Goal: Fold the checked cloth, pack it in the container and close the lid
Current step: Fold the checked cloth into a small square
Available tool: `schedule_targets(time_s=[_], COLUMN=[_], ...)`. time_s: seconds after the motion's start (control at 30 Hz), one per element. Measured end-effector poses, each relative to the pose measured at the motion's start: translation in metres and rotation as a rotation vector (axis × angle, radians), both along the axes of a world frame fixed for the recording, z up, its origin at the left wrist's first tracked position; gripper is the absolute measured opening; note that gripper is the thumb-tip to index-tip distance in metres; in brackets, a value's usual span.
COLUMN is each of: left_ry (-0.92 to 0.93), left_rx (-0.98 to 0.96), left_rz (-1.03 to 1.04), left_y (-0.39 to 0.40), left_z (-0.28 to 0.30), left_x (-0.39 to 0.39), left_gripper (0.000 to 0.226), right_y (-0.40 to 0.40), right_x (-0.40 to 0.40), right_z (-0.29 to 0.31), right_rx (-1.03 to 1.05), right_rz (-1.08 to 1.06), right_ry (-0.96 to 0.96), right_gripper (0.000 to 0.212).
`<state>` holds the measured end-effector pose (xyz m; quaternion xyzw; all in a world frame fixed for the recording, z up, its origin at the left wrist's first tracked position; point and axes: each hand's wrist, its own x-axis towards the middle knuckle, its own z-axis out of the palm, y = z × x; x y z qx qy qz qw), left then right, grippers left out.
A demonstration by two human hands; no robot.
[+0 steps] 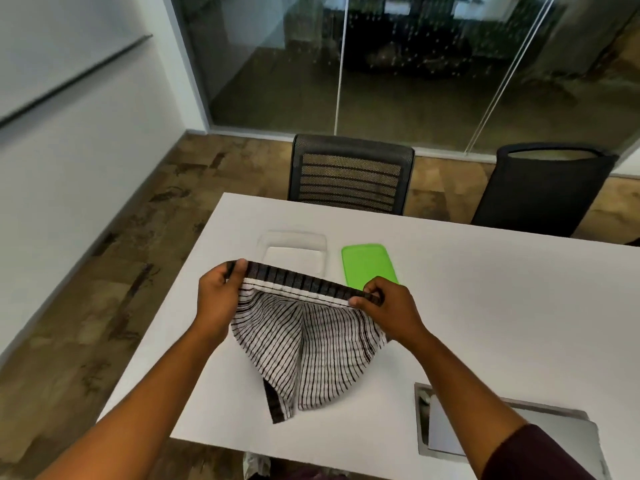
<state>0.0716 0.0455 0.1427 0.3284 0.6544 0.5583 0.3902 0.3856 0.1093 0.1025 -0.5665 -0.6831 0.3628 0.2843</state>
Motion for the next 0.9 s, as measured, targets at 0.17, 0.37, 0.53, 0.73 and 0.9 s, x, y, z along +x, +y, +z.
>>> schedule_targets(time_s=[0.17, 0.37, 0.53, 0.73, 0.9], left_ry=[0.028, 0.012, -0.012, -0.008, -0.038], left_rx=[0.037, 0.029, 0.011, 0.031, 0.046], left_rz=[-0.024, 0.062, 0.123, 0.21, 0.22], left_y=[0.02, 0.038, 0.053, 0.068, 0.077], left_z=[0.01, 0.013, 0.021, 0.03, 0.033], left_x=[-0.024, -0.056, -0.072, -0.091, -0.102], left_gripper=[0.028, 0.037, 0.043, 0.03, 0.024], right_y=[0.008, 0.01, 0.012, 0.015, 0.013], right_x=[0.02, 0.034, 0.034, 0.045, 0.052], right_z=[0.014, 0.024, 0.038, 0.057, 0.063], right_rx=[0.115, 0.099, 0.054, -0.066, -0.084], right_rz=[0.058, -0.073, -0.191, -0.221, -0.3], right_ry=[-0.139, -0.229, -0.262, 0.136, 0.435], right_gripper=[0.016, 0.023, 0.039, 0.014, 0.008])
